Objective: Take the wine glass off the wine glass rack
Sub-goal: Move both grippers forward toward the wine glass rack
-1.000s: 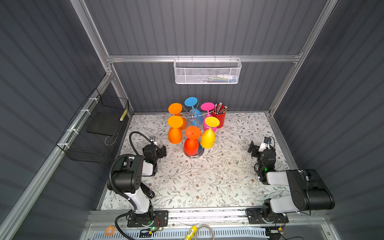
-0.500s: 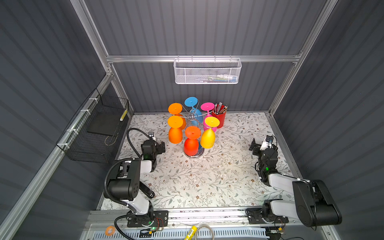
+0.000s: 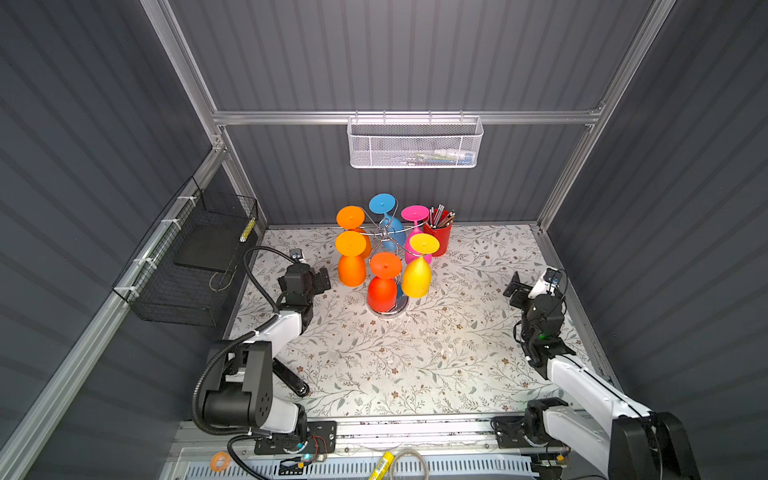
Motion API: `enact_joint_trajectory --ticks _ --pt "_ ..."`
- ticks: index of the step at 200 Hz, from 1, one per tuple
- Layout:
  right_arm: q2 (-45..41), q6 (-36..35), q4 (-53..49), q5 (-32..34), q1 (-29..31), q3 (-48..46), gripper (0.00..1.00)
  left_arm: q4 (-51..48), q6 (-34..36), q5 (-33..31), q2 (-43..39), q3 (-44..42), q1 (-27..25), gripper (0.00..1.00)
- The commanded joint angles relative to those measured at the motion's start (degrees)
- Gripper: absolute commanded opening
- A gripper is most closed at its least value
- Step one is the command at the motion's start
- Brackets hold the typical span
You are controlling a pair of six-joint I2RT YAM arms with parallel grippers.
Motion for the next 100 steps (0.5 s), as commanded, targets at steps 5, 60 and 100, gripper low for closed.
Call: enact_joint_trajectory --ticks 5,60,100 --pt "-3.5 2.1 -4.9 -1.0 0.2 0.7 0.99 -3.5 -2.3 -4.6 -1.6 0.7 0.1 1.00" --pt "-5.2 3.4 -11.9 -8.2 0.2 4.6 0.99 -13.2 -4.5 -5.5 0.1 8.0 1.2 1.00" --pt "-3.3 6.6 -18.0 -12.2 0.2 11.0 0.99 -22.3 -9.2 -4.5 1.0 14.1 3.8 1.00"
